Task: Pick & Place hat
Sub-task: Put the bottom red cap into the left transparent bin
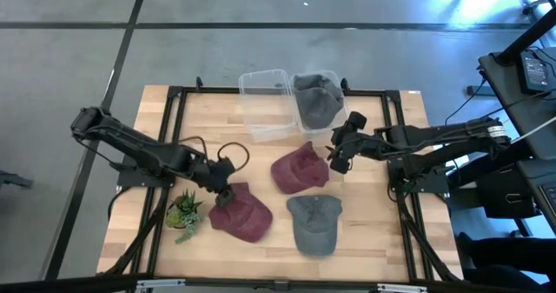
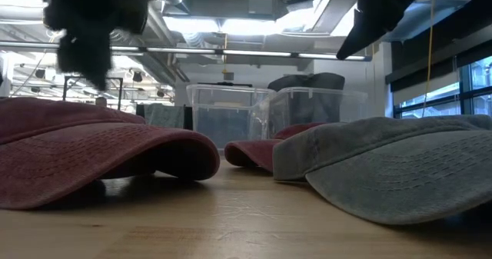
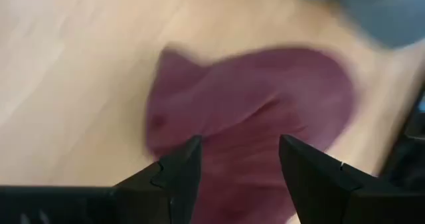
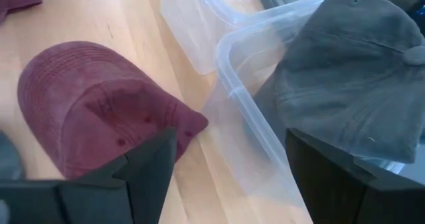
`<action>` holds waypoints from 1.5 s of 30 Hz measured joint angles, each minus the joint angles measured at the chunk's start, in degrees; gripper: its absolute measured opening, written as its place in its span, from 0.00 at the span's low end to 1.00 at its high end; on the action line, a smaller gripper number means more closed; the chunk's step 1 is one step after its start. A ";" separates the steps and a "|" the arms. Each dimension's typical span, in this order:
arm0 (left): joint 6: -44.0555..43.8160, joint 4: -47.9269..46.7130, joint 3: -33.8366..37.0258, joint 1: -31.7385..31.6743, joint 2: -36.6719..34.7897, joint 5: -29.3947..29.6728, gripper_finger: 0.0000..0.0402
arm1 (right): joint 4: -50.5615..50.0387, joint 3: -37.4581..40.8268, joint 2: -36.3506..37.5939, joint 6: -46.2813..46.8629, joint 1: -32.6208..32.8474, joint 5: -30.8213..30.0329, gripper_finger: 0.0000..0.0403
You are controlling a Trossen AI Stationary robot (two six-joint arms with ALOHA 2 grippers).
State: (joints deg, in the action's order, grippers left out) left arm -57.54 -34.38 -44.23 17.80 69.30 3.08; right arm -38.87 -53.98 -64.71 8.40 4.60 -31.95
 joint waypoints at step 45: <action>-1.76 -6.91 -3.66 0.34 17.29 0.95 0.09 | -1.71 0.02 -0.04 -3.36 0.02 0.05 0.69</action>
State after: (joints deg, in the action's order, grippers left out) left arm -59.30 -41.29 -47.88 18.15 86.59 4.03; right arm -40.58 -53.96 -64.75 5.04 4.62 -31.90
